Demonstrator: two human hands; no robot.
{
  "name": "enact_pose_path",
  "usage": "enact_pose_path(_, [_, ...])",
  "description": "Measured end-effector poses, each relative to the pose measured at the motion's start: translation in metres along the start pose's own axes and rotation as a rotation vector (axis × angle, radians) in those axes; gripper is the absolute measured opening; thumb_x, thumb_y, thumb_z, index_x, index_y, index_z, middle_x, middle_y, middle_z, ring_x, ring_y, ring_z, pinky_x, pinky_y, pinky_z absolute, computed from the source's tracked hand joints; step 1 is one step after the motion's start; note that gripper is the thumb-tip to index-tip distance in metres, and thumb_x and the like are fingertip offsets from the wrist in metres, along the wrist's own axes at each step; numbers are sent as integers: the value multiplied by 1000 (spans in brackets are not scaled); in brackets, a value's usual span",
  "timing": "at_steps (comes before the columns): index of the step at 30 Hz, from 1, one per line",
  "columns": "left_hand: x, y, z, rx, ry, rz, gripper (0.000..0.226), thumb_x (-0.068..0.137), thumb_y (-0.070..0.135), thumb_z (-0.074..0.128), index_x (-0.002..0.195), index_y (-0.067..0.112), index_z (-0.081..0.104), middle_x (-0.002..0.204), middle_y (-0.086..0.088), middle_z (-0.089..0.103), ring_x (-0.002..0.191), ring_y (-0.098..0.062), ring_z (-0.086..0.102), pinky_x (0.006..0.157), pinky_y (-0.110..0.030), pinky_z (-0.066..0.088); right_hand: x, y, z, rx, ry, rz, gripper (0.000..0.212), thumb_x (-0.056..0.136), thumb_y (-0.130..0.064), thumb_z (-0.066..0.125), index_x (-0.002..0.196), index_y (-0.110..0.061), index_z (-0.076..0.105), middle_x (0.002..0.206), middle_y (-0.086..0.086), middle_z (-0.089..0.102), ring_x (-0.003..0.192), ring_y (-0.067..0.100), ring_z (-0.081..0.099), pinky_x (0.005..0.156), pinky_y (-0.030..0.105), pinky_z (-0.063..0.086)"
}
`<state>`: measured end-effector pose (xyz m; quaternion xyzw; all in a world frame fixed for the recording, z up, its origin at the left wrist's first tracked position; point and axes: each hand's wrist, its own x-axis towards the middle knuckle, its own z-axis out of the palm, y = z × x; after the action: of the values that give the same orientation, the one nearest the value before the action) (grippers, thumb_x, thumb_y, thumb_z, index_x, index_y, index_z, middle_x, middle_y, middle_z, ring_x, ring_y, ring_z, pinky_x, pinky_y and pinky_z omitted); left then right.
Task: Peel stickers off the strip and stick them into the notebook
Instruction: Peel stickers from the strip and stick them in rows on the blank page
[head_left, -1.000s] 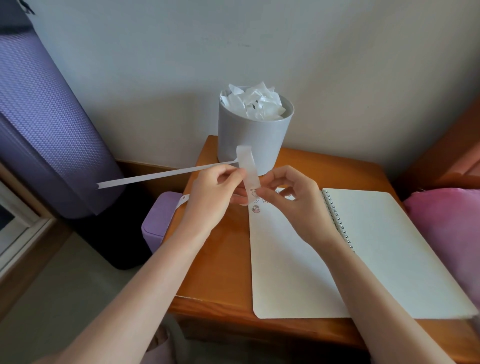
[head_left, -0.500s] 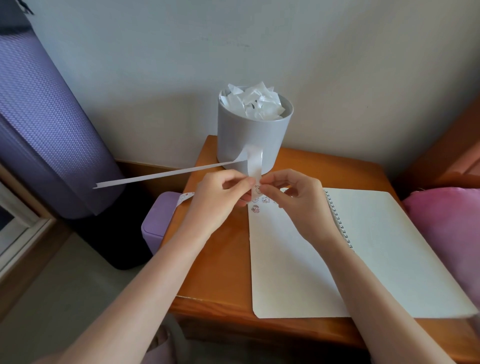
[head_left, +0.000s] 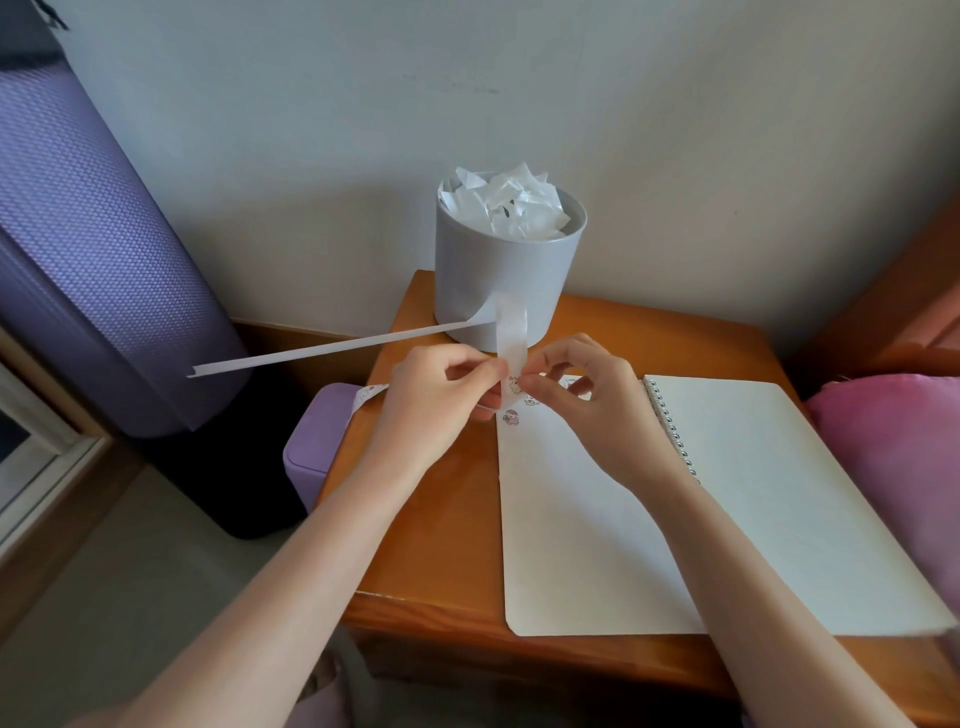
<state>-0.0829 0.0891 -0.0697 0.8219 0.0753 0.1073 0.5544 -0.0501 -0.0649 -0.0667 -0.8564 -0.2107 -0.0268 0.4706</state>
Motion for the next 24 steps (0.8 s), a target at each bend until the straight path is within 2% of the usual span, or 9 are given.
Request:
enact_pose_path(6, [1,1,0,1,25,-5,11,90,27,59,95,21,66,80,8,66,65,-1,66,54,-5,49,1,-3,-2,-27,4,-41,16,87,-23,65,81,-36,59,99,-13,56,91,7,54,69,14,43])
enact_pose_path(8, [0,2,-1,8,31,2,9,90,28,58,93,22,65,77,11,64,63,9,63,50,-3,45,1,-4,-4,18,4,-23,13,87,-21,65,82,-33,60,93,-13,61,85,8,57,69,19,45])
enact_pose_path(10, [-1,1,-1,21,41,7,11,90,28,58,95,21,65,77,12,63,61,11,61,48,-2,43,1,-4,-7,69,20,15,9,87,-19,65,84,-27,63,86,-12,66,80,7,59,68,21,47])
enact_pose_path(13, [-1,2,-2,27,41,15,9,91,26,57,94,20,64,76,12,62,61,15,59,47,-1,42,1,-1,-13,102,32,98,8,85,-14,67,82,-20,67,79,-7,68,69,1,58,60,13,46])
enact_pose_path(15, [-1,2,-2,26,42,16,8,91,26,57,92,21,63,74,12,62,60,13,60,48,-1,42,1,3,-14,103,-1,189,6,83,-11,68,81,-16,69,77,-3,69,65,-1,57,60,12,46])
enact_pose_path(17, [-1,2,-2,29,44,17,10,91,27,57,93,20,64,75,10,63,59,8,62,48,-2,43,1,7,-13,84,-33,272,2,81,-13,69,81,-14,71,80,2,72,69,6,60,67,24,49])
enact_pose_path(19, [-1,2,-2,29,45,17,11,91,27,57,93,19,64,74,11,63,60,9,62,48,-1,42,1,9,-11,66,-60,317,4,80,-16,70,80,-12,72,81,6,73,70,15,59,64,33,45])
enact_pose_path(21, [-1,3,-2,25,48,14,12,91,27,57,94,18,65,73,11,62,61,9,62,47,-1,41,1,10,-9,62,-76,335,6,81,-15,71,80,-10,72,83,9,73,70,18,58,62,31,41])
enact_pose_path(24, [-1,3,-3,28,50,9,15,91,27,57,97,16,66,76,8,64,61,-3,64,48,-1,43,0,11,-7,56,-83,341,6,82,-14,71,82,-8,72,85,11,73,71,20,60,63,31,42])
